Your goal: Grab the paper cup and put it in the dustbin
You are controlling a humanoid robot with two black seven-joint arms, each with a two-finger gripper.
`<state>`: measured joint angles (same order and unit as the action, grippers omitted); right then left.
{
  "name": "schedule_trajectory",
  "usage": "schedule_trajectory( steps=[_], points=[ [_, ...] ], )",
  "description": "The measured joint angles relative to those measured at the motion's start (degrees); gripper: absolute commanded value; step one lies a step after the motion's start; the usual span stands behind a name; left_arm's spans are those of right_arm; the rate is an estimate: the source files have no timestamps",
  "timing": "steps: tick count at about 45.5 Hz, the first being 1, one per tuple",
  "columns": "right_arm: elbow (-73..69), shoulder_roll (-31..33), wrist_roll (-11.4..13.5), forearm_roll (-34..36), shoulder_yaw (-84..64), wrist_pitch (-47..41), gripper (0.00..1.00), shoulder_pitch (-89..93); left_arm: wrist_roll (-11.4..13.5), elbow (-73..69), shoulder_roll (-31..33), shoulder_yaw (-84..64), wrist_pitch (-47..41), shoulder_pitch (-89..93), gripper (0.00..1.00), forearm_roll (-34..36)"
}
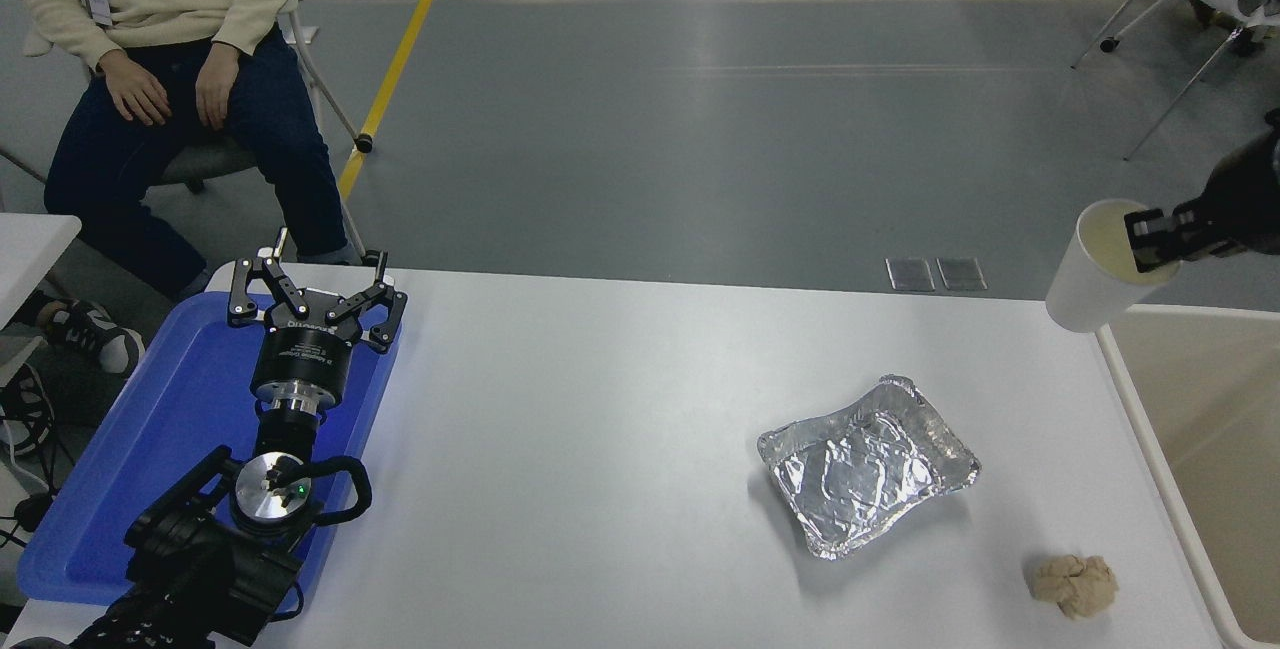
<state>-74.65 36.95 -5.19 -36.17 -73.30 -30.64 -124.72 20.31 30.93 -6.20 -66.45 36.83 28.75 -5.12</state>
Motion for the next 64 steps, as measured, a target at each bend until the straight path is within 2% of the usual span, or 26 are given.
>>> schedule_trajectory(
  steps=[11, 21, 34, 43, 55, 64],
  points=[
    [-1.4, 0.3, 0.0, 0.3, -2.7, -0.4, 0.00, -2.5, 0.0, 0.0, 0.0, 0.0, 0.0, 0.0, 1.00, 0.0],
    [2.1, 3.4, 0.5, -0.2, -5.0, -0.1, 0.00, -0.8, 0.0, 0.0, 0.0, 0.0, 0.0, 0.0, 1.00, 0.0],
    [15.6, 9.4, 0.5, -3.0, -5.7, -0.5, 0.00, 8.0, 0.0, 0.0, 0.0, 0.0, 0.0, 0.0, 1.00, 0.0],
    [26.6, 13.0, -0.6, -3.8, -3.6, -0.5, 0.00, 17.4, 0.0, 0.0, 0.0, 0.0, 0.0, 0.0, 1.00, 0.0],
    [40.6, 15.0, -2.5, -3.6, 3.9, -0.3, 0.00, 33.4, 0.0, 0.0, 0.0, 0.0, 0.0, 0.0, 1.00, 0.0],
    [48.6, 15.1, -3.0, -3.4, 13.0, -0.2, 0.00, 45.3, 0.0, 0.0, 0.0, 0.0, 0.0, 0.0, 1.00, 0.0]
  ],
)
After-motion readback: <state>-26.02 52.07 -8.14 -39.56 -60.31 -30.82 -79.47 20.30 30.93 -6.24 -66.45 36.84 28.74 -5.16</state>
